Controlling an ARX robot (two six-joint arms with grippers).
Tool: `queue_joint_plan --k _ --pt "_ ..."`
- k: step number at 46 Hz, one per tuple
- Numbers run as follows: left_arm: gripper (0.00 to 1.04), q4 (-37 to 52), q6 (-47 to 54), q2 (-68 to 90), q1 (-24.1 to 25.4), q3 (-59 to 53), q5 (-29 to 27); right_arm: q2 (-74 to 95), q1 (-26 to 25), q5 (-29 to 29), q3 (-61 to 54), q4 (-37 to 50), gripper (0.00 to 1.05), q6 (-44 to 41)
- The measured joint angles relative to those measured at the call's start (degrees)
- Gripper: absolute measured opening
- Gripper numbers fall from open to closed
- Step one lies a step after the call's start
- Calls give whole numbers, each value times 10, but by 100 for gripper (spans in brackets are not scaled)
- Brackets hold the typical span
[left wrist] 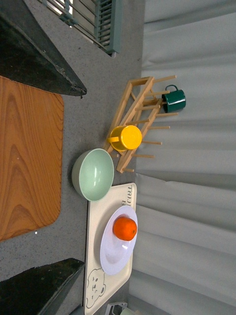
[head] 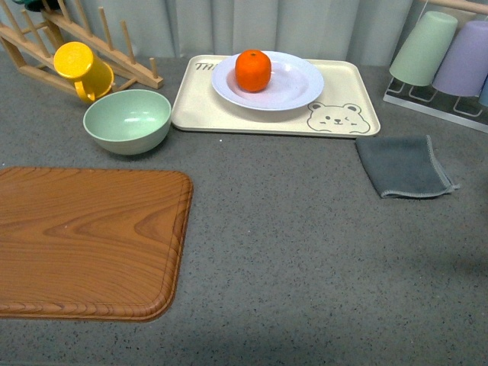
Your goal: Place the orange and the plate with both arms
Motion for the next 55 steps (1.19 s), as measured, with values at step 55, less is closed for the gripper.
queue_joint_plan --k 55 --pt "98 0 0 0 0 0 0 -596 -14 -4 -92 -490 1 0"
